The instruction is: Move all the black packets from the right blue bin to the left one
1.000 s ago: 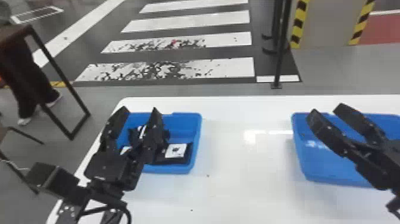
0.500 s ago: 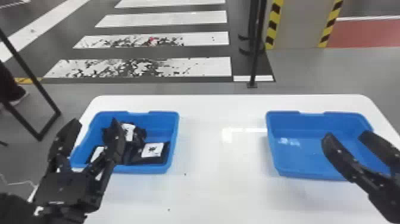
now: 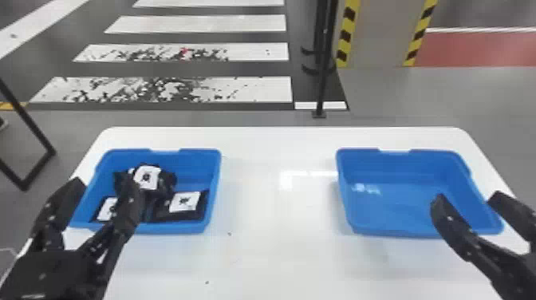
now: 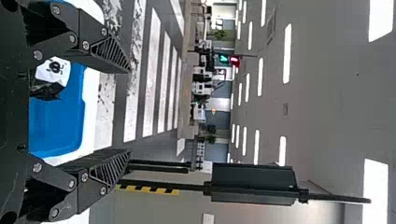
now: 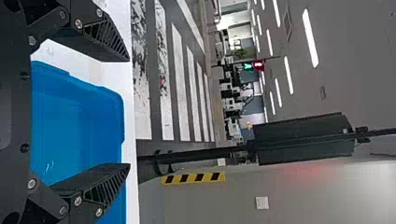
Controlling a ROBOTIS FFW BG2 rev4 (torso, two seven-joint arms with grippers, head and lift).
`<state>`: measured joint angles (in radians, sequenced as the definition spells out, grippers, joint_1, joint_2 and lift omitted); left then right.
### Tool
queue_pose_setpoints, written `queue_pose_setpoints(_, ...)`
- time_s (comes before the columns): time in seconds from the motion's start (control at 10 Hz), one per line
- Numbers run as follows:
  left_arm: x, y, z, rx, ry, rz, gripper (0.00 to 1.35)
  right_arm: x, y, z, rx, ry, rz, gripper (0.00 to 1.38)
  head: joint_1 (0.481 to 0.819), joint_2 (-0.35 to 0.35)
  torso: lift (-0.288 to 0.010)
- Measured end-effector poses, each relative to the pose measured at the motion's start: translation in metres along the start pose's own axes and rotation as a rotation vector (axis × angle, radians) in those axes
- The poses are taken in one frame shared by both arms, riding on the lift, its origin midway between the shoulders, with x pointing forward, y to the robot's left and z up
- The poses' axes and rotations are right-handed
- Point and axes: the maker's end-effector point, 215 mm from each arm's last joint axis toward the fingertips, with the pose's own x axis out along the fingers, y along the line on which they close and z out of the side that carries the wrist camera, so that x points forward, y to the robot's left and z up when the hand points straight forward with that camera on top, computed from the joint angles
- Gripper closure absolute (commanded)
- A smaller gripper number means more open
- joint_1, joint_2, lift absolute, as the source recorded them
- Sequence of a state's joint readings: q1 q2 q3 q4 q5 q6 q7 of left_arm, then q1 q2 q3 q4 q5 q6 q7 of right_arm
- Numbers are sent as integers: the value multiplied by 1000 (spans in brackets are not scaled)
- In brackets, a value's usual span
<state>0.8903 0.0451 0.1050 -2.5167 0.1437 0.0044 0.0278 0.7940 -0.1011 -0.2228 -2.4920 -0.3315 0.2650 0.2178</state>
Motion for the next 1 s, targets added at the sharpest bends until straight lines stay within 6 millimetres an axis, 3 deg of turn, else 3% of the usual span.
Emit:
queue_pose_setpoints(0.4, -13, 15, 31, 52, -89, 39, 395, -8, -7, 17, -71, -41, -34, 245, 695, 37, -140)
queue_pose_setpoints(0.6, -13, 19, 29, 74, -84, 46, 208, -9, -9, 17, -75, -47, -40, 246, 695, 42, -140)
queue_pose_setpoints(1.0, -13, 17, 27, 64, -81, 39, 179, -8, -9, 16, -70, -55, -39, 246, 695, 39, -140)
